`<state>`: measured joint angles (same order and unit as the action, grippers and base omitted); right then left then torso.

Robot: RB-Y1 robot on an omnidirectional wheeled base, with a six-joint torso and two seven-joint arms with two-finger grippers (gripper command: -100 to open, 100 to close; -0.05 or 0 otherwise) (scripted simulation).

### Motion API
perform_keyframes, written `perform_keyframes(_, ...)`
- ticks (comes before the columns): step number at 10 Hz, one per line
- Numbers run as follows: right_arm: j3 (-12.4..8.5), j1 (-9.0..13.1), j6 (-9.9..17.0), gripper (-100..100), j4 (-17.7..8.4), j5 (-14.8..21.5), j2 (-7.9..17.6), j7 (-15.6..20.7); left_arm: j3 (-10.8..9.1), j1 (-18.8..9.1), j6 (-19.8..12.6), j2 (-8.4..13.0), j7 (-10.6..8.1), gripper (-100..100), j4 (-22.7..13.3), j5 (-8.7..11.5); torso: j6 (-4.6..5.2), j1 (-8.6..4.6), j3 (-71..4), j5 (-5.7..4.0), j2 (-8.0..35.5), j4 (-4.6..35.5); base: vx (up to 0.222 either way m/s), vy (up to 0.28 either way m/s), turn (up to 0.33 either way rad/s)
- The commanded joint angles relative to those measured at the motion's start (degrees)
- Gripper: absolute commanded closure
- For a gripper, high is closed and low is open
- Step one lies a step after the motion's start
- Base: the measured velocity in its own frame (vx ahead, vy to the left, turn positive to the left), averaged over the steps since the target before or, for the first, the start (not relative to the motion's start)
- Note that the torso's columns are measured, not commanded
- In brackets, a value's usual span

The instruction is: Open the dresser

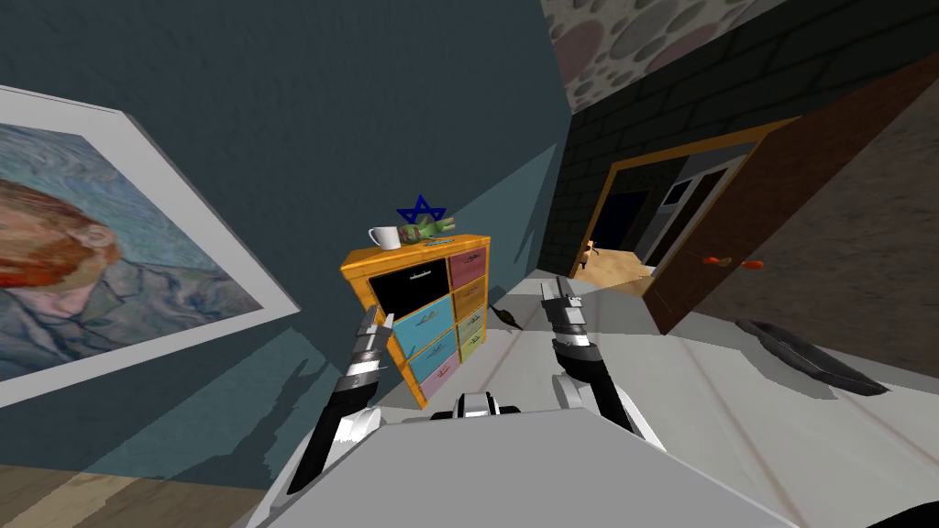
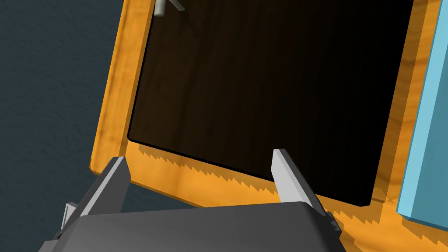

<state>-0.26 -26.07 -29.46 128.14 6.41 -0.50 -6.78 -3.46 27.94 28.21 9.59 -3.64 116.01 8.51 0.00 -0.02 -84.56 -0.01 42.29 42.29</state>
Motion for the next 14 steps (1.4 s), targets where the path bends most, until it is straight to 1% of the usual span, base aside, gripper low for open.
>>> perform_keyframes(1, 0.0, 0.0, 0.0, 0, 0.0, 0.0, 0.0, 0.0, -0.7, -0.4, 0.24, 0.63, -0.59, -100, -2.92, 0.81, 0.0, 0.05, -0.03, 0.01, -0.04, -0.01, 0.066, -0.047, 0.004)
perform_keyframes(5, 0.0, 0.0, 0.0, 0, 0.0, 0.0, 0.0, 0.0, -1.64, -0.93, 0.36, 0.87, -1.33, -100, -7.24, 2.0, -0.01, 0.0, 0.01, 0.0, 0.01, 0.0, 0.049, -0.049, 0.038)
perform_keyframes(8, 0.0, 0.0, 0.0, 0, 0.0, 0.0, 0.0, 0.0, -2.46, -1.37, 0.49, 0.51, -1.96, -100, -10.88, 3.02, 0.17, 0.17, -0.27, 0.31, -0.54, -0.42, 0.062, -0.091, 0.066)
perform_keyframes(9, 0.0, 0.0, 0.0, 0, 0.0, 0.0, 0.0, 0.0, -2.46, -1.37, 0.49, 0.51, -1.96, -100, -10.88, 3.02, 0.22, 0.15, -0.31, 0.44, -0.68, -0.58, 0.052, -0.076, 0.043)
perform_keyframes(10, 0.0, 0.0, 0.0, 0, 0.0, 0.0, 0.0, 0.0, -2.75, -1.52, 0.53, 0.27, -2.19, -100, -12.17, 3.39, 0.39, 0.22, -0.34, 0.51, -0.73, -0.62, 0.022, -0.042, 0.032)
perform_keyframes(13, -0.01, 0.01, 0.0, 0, 0.0, 0.0, 0.01, 0.0, -2.75, -1.52, 0.53, 0.27, -2.19, -100, -12.17, 3.39, 0.46, 0.14, -0.35, 0.51, -0.78, -0.63, 0.019, -0.029, 0.012)
perform_keyframes(14, -0.01, 0.01, 0.0, 0, 0.0, 0.0, 0.01, 0.0, -3.04, -1.68, 0.58, -0.04, -2.42, -100, -13.48, 3.76, 0.46, 0.18, -0.37, 0.48, -0.79, -0.59, 0.006, -0.02, 0.016)
